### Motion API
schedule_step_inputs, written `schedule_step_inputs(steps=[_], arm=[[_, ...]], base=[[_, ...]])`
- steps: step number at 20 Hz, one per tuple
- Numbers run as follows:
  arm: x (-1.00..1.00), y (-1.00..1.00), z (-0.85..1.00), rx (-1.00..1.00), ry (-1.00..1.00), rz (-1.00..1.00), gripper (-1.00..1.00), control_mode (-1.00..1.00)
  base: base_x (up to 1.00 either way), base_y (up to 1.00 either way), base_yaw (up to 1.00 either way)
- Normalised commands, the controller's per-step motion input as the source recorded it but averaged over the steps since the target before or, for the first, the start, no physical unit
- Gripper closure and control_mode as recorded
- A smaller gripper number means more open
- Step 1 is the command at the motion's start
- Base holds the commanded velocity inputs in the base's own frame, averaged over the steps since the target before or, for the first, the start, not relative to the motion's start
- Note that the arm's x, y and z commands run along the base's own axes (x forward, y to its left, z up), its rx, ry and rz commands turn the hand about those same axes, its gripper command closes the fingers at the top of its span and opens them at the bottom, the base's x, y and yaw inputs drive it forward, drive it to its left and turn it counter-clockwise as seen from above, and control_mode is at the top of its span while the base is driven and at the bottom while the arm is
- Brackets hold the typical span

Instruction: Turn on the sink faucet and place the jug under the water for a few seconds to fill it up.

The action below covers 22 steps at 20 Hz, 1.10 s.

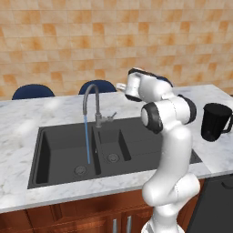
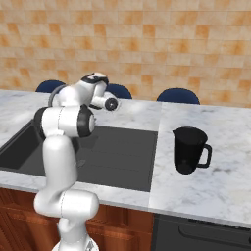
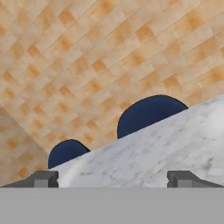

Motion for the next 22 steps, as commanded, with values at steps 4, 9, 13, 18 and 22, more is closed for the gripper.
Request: schedule_step_inputs(steps=[4,9,13,18,22], arm=[[-0.49,-0.01,0.83,-0.12,0.0,0.02,-1.0,-1.0],[-0.81,-0.14,0.57,-0.16,0.01,0.04,-1.0,-1.0],[-0.92,-0.22,0.31,-0.15,0.02,0.05,-1.0,-1.0],[-0.82,-0.37,0.06,-0.11,0.0,0.07,-1.0,-1.0],[-0.76,-0.3,0.1,-0.11,0.02,0.07,-1.0,-1.0]], base=[[0.0,0.0,0.0],[0.0,0.0,0.0],[0.0,0.0,0.0],[0.0,0.0,0.0],[0.0,0.0,0.0]])
